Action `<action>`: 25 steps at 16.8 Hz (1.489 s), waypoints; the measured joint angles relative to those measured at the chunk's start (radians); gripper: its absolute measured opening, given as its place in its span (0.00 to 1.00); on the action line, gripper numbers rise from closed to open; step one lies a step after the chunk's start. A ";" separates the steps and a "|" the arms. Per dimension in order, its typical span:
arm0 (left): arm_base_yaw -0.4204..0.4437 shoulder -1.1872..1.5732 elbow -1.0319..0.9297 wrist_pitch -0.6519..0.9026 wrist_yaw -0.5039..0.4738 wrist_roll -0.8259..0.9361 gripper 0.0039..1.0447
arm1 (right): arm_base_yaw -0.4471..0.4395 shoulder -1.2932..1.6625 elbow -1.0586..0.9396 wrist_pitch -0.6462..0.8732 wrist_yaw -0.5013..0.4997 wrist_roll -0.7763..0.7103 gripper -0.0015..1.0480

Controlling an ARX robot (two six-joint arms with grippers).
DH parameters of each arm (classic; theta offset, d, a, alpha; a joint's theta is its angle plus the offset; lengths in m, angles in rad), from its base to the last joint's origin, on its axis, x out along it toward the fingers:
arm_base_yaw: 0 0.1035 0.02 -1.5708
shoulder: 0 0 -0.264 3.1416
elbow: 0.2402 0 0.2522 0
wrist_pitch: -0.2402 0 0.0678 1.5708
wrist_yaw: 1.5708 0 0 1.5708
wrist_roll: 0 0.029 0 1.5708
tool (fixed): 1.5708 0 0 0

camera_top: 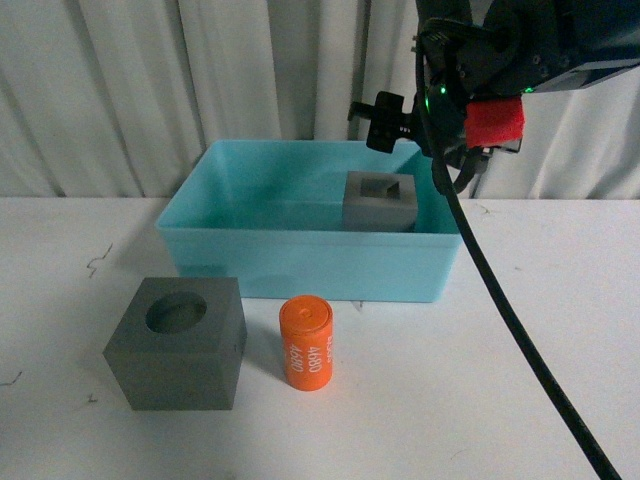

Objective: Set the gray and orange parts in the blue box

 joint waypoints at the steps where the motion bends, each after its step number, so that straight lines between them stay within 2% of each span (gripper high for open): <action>1: 0.000 0.000 0.000 0.000 0.000 0.000 0.94 | -0.008 -0.064 -0.084 0.074 0.011 0.000 0.72; 3: 0.000 0.000 0.000 0.000 0.000 0.000 0.94 | -0.034 -0.255 -0.285 0.214 0.021 -0.019 0.91; 4: 0.000 0.000 0.000 0.000 0.000 0.000 0.94 | -0.063 -0.430 -0.447 0.311 0.010 -0.023 0.95; 5: 0.000 0.000 0.000 0.000 0.000 0.000 0.94 | -0.091 -0.597 -0.602 0.373 0.003 -0.027 0.93; 6: 0.000 0.000 0.000 0.000 0.000 0.000 0.94 | -0.122 -0.777 -0.771 0.378 -0.009 -0.030 0.94; 8: 0.000 0.000 0.000 0.000 0.000 0.000 0.94 | -0.162 -1.120 -1.133 0.245 -0.016 -0.028 0.94; 10: 0.000 0.000 0.000 0.000 0.000 0.000 0.94 | -0.164 -1.466 -1.481 -0.010 -0.015 0.023 0.94; 11: 0.000 0.000 0.000 0.000 0.000 0.000 0.94 | -0.164 -1.538 -1.531 -0.032 -0.015 0.032 0.94; 12: 0.000 0.000 0.000 0.000 0.000 0.000 0.94 | -0.166 -1.575 -1.555 0.038 -0.016 0.024 0.92; 14: 0.000 0.000 0.000 0.000 0.000 0.000 0.94 | -0.182 -1.613 -1.658 0.455 -0.053 -0.123 0.77; 16: 0.000 0.000 0.000 0.000 -0.002 0.000 0.94 | -0.204 -1.659 -1.763 0.629 -0.077 -0.279 0.60; 18: 0.000 0.000 0.000 0.000 0.000 0.000 0.94 | -0.229 -1.732 -1.773 0.632 -0.098 -0.363 0.39; 19: 0.000 0.000 0.000 0.000 0.000 0.000 0.94 | -0.307 -1.781 -1.787 0.601 -0.183 -0.385 0.25; 21: 0.000 0.000 0.000 0.000 -0.001 0.000 0.94 | -0.329 -1.831 -1.808 0.555 -0.188 -0.388 0.08; 22: 0.000 0.000 0.000 0.000 -0.001 0.000 0.94 | -0.322 -1.854 -1.813 0.540 -0.194 -0.399 0.02; 23: 0.000 0.000 0.000 0.000 0.000 0.000 0.94 | -0.323 -1.871 -1.817 0.530 -0.194 -0.401 0.02; 24: 0.000 0.000 0.000 0.000 0.000 0.000 0.94 | -0.323 -1.873 -1.844 0.584 -0.194 -0.402 0.02; 25: 0.000 0.000 0.000 0.000 -0.001 0.000 0.94 | -0.323 -1.901 -1.846 0.534 -0.194 -0.403 0.02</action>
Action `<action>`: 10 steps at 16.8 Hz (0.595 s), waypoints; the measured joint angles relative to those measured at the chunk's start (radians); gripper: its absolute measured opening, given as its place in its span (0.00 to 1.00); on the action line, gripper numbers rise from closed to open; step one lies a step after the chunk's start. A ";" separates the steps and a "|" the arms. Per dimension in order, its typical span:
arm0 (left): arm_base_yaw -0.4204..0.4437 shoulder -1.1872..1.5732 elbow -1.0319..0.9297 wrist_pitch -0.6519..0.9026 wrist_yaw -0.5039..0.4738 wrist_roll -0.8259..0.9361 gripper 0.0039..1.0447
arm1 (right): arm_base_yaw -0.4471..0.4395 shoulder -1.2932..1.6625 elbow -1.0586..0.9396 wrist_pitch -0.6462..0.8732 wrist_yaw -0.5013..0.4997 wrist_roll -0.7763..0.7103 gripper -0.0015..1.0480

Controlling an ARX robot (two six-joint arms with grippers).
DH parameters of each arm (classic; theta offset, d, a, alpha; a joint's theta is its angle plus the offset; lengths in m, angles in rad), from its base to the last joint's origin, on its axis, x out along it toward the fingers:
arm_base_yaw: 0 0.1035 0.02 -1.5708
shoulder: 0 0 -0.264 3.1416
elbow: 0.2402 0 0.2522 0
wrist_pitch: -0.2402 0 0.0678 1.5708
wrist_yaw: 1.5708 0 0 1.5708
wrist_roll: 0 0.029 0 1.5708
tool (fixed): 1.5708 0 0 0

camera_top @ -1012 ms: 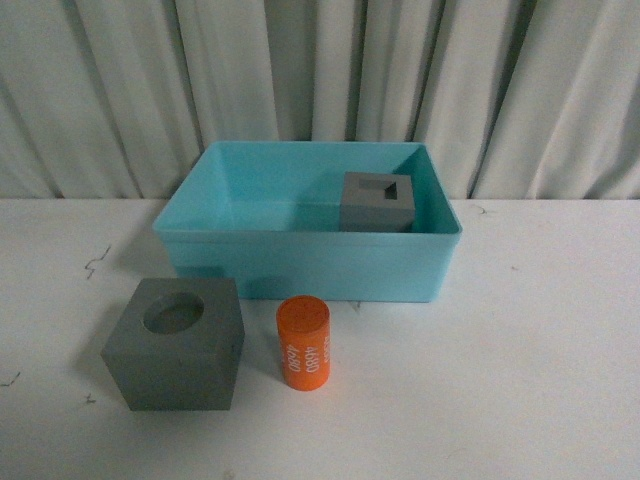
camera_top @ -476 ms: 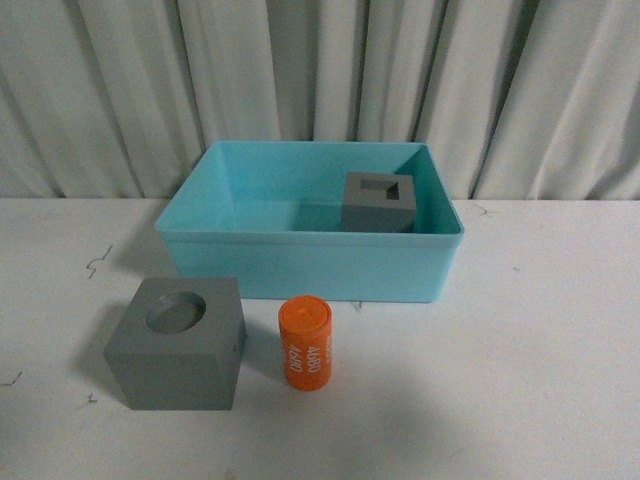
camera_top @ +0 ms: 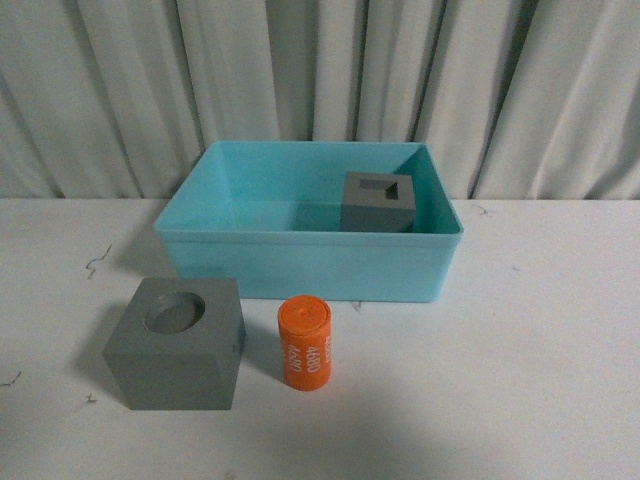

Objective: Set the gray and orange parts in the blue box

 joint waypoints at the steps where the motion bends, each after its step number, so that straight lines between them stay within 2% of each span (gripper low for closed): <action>1: 0.000 0.000 0.000 0.000 0.000 0.000 0.94 | 0.000 -0.026 0.000 -0.024 0.000 0.000 0.02; 10: 0.000 0.000 0.000 0.000 0.000 0.000 0.94 | 0.000 -0.243 0.000 -0.230 0.000 0.000 0.02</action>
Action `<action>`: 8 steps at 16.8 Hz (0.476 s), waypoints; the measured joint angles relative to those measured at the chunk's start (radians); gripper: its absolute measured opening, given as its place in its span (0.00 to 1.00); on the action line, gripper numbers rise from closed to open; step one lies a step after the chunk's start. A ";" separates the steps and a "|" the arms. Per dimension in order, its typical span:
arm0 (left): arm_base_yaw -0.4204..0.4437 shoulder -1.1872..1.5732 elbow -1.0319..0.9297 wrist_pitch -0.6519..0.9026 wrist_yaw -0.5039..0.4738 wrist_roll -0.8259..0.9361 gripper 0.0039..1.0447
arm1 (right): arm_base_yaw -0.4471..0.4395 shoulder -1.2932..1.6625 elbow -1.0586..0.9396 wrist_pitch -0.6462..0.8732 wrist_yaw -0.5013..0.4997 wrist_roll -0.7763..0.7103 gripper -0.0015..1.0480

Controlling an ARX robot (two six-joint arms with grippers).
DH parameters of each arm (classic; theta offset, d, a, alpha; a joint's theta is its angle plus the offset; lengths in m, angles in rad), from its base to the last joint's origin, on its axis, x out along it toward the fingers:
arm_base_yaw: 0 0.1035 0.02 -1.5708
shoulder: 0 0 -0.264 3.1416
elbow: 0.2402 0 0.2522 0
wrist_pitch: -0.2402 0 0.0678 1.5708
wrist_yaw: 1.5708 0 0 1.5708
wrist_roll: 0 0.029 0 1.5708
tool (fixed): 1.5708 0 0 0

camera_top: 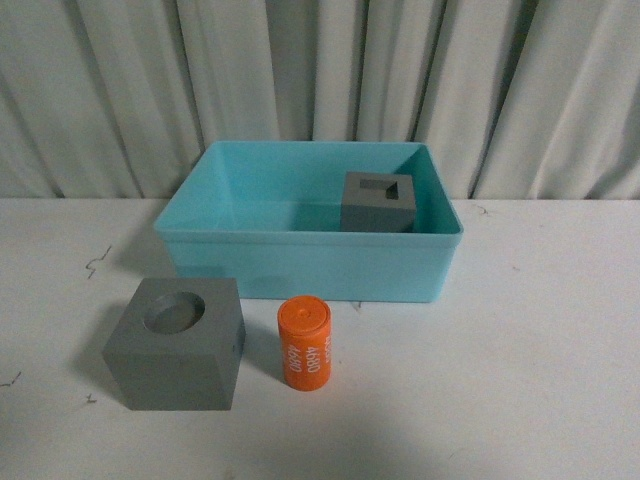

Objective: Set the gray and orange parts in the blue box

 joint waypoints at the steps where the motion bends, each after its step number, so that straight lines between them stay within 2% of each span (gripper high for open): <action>1: 0.000 0.000 0.000 0.000 0.000 0.000 0.94 | 0.000 -0.019 0.000 -0.017 0.000 0.000 0.02; 5: 0.000 0.000 0.000 0.000 0.000 0.000 0.94 | 0.000 -0.069 0.000 -0.069 0.000 0.000 0.02; 6: 0.000 0.000 0.000 0.000 0.000 0.000 0.94 | 0.000 -0.092 0.000 -0.102 0.000 0.000 0.02; 7: 0.000 0.000 0.000 0.000 -0.001 0.000 0.94 | 0.000 -0.188 0.000 -0.242 -0.001 0.000 0.02; 8: 0.000 0.000 0.000 0.000 -0.002 0.000 0.94 | 0.000 -0.237 0.000 -0.248 0.000 0.000 0.02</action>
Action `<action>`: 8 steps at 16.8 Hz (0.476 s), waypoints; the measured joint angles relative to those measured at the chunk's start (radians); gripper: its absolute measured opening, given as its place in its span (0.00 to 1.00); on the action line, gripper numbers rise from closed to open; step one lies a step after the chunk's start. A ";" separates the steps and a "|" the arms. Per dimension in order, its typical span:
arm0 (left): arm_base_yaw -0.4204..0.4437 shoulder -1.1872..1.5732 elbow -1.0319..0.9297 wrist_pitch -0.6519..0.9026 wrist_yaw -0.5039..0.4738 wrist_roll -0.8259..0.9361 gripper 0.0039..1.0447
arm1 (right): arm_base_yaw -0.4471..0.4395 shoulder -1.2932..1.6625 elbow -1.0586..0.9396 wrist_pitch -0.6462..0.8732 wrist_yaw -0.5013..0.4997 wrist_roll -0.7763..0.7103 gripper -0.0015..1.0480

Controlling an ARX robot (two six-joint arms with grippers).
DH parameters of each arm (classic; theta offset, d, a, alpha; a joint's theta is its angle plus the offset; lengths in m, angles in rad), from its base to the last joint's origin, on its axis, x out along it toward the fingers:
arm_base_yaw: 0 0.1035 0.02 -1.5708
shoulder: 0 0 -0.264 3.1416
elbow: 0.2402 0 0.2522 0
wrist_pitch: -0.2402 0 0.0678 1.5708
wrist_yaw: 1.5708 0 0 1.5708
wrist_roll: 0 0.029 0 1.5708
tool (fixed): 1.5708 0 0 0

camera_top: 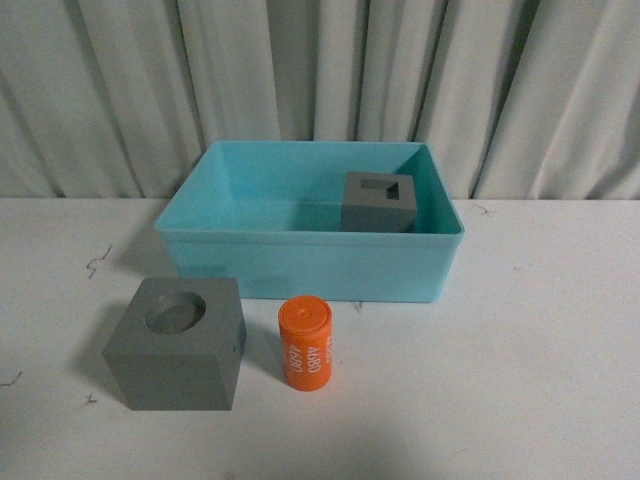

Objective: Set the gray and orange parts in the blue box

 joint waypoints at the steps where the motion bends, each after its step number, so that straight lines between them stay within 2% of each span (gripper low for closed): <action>1: 0.000 0.000 0.000 0.000 0.002 0.000 0.94 | 0.000 -0.006 0.003 0.016 0.000 0.000 0.02; 5: 0.000 0.000 0.000 0.000 0.002 0.000 0.94 | 0.000 -0.005 0.000 -0.002 0.001 -0.001 0.03; 6: 0.000 0.000 0.000 0.000 0.002 0.000 0.94 | 0.000 -0.005 0.000 -0.002 0.000 0.000 0.11; 8: 0.000 0.000 0.000 0.000 0.002 0.000 0.94 | 0.000 -0.005 0.000 -0.002 0.000 0.000 0.35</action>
